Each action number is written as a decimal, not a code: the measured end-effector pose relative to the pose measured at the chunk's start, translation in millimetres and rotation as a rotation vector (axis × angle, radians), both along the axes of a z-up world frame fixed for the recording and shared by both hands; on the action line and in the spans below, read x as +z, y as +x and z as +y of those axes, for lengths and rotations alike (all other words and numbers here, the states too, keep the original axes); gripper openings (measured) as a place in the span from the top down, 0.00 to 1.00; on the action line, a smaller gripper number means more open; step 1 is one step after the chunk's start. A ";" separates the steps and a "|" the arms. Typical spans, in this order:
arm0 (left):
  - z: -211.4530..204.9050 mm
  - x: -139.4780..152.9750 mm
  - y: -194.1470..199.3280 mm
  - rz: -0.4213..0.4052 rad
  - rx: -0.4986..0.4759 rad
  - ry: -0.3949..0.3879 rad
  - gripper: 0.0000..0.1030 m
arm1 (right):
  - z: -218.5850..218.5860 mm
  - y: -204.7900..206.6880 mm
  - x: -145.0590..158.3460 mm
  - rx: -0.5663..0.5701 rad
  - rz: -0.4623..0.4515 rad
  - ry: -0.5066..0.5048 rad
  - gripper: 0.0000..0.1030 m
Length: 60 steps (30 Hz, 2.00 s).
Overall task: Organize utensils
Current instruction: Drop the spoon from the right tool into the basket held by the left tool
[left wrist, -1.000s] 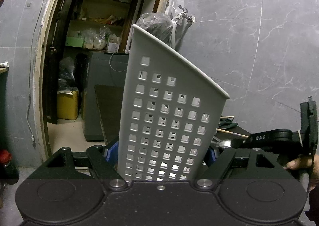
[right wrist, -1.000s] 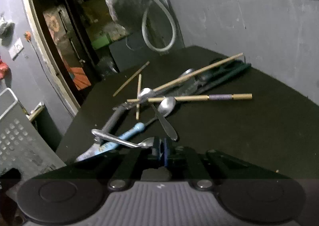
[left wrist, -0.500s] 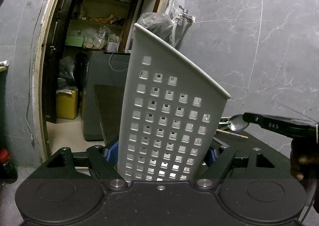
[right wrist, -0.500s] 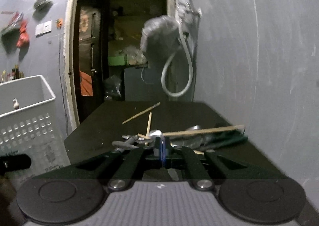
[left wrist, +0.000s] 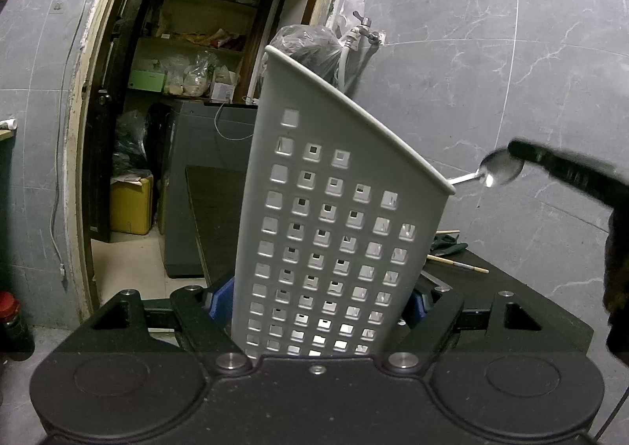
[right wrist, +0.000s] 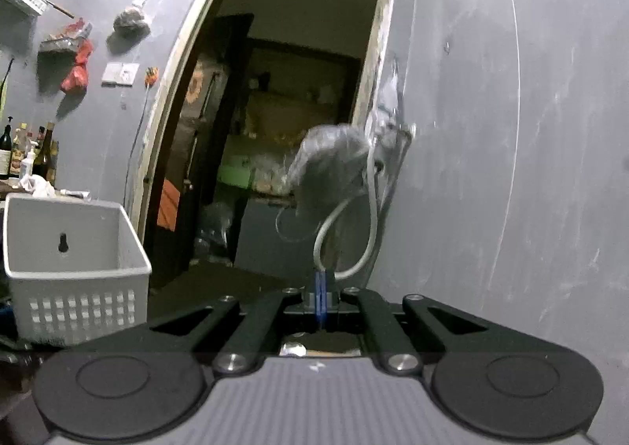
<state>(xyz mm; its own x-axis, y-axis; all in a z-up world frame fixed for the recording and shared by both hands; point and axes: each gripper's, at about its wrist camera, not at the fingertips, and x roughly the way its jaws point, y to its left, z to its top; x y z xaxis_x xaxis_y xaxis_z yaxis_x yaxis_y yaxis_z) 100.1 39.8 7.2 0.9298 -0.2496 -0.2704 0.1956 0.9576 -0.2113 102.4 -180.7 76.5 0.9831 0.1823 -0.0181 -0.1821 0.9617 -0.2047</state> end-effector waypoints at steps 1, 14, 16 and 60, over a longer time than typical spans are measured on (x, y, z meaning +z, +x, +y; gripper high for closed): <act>0.2 0.0 0.0 0.000 0.000 0.000 0.22 | 0.8 -1.8 3.8 0.001 -0.018 -0.006 0.99; 1.0 -0.2 -0.1 0.000 0.000 -0.001 0.22 | 27.5 -37.5 61.6 0.111 -0.266 -0.087 0.99; 1.0 -0.2 -0.1 0.000 0.000 -0.001 0.22 | 36.5 -43.2 64.5 0.149 -0.285 -0.101 0.99; 0.5 -0.6 -3.6 0.007 -0.001 -0.002 0.22 | -56.7 16.8 -61.3 0.114 0.200 0.454 0.02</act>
<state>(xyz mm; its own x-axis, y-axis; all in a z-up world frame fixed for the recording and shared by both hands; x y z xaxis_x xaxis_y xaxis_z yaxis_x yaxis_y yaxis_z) 96.6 40.3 6.7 0.9275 -0.2513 -0.2768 0.1952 0.9570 -0.2146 119.3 -237.5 15.3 0.9417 0.3219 -0.0982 -0.2843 0.9171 0.2793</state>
